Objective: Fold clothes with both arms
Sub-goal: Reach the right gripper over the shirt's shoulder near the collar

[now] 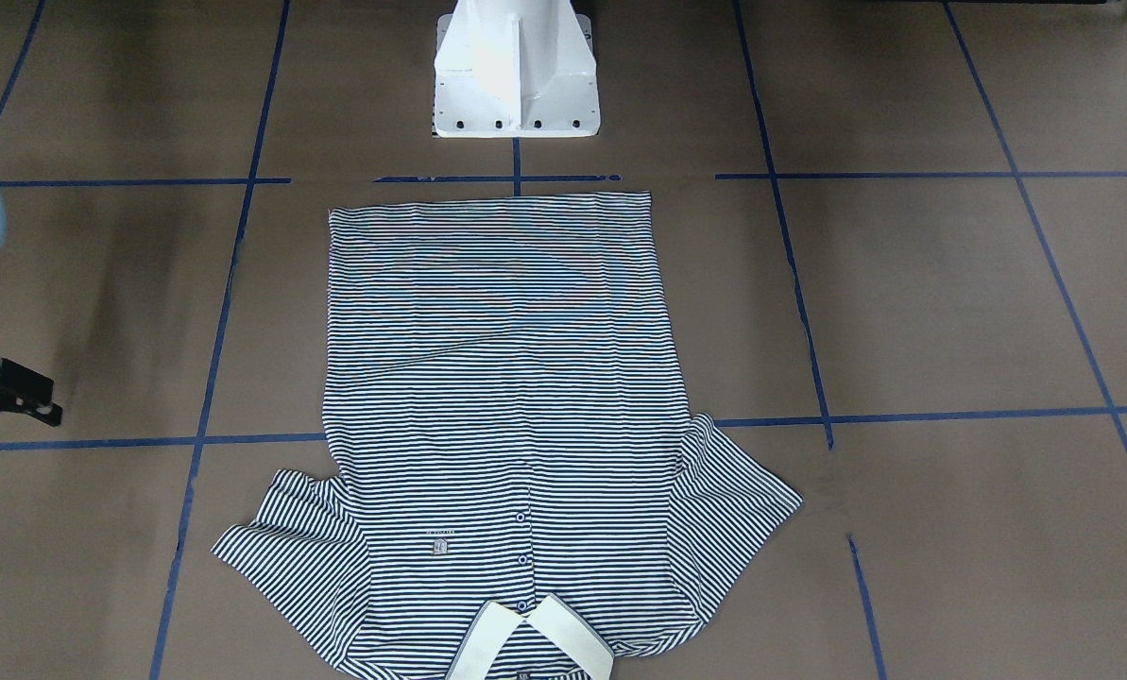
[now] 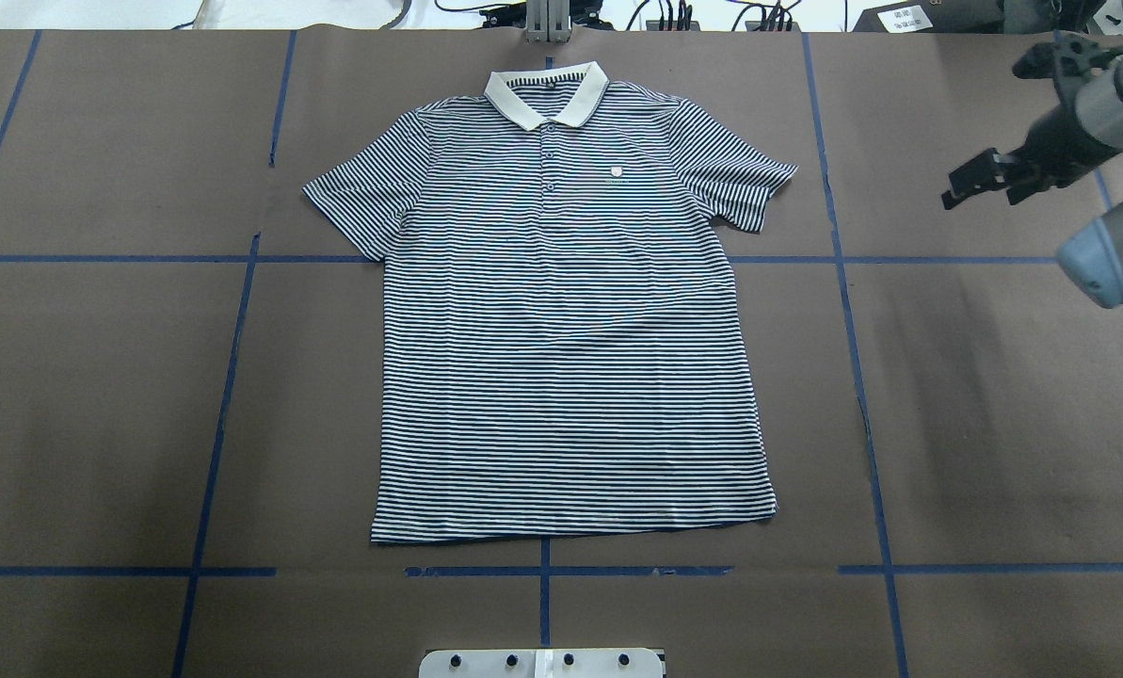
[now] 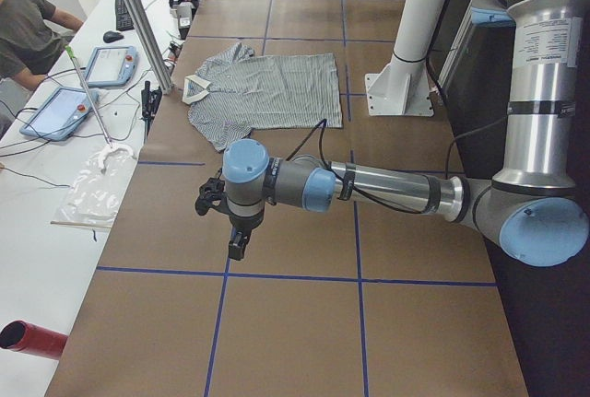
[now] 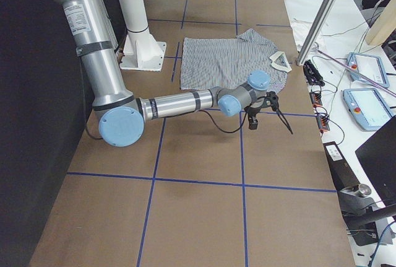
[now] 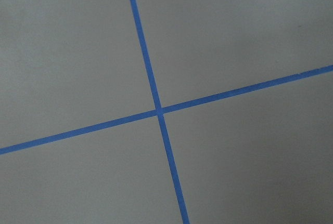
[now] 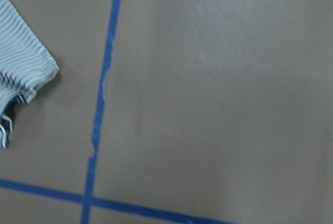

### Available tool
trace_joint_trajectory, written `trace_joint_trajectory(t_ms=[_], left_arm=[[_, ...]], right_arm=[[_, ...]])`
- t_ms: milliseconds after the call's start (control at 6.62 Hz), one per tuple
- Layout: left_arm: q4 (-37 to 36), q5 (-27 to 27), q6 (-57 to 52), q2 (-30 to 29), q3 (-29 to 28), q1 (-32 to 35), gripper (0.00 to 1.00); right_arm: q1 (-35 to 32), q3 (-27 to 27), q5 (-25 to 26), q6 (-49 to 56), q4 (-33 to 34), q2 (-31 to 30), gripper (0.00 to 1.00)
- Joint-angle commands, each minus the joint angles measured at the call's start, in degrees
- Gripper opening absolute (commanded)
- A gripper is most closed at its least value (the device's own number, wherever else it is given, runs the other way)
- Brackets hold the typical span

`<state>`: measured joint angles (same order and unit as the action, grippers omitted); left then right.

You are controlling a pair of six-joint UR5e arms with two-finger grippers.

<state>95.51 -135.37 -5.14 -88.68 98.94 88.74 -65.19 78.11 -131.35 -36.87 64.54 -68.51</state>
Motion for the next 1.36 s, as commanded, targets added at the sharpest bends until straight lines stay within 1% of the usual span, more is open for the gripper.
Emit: trace_joint_trajectory(t_ms=[0, 151, 302, 604, 755, 906, 1208], left_arm=[[1.78, -0.95, -0.14, 0.18, 0.02, 0.03, 1.00], [1.96, -3.74, -0.22, 0.27, -0.15, 0.03, 1.00], [4.49, -3.94, -0.23, 0.79, -0.59, 0.03, 1.00], [5.74, -3.85, -0.40, 1.32, -0.86, 0.03, 1.00], [5.74, -3.85, -0.40, 1.32, -0.77, 0.03, 1.00], [5.74, -3.85, -0.31, 1.32, -0.68, 0.03, 1.00], [5.83, -3.85, -0.49, 1.32, -0.68, 0.03, 1.00]], right_arm=[[4.69, -9.71, 8.34, -22.17, -4.77, 12.22, 0.99], [6.46, -13.30, 11.35, -32.28, -4.77, 14.96, 0.97], [8.13, -13.69, 13.73, -37.34, -4.77, 15.07, 0.92], [9.46, -15.61, 14.36, -39.41, -4.60, 15.51, 0.89], [10.42, -18.41, 15.59, -40.63, -4.51, 17.69, 0.87], [10.78, -19.04, 16.56, -40.65, -4.51, 18.06, 0.80], [11.57, -19.40, 18.31, -40.65, -4.42, 18.58, 0.77]])
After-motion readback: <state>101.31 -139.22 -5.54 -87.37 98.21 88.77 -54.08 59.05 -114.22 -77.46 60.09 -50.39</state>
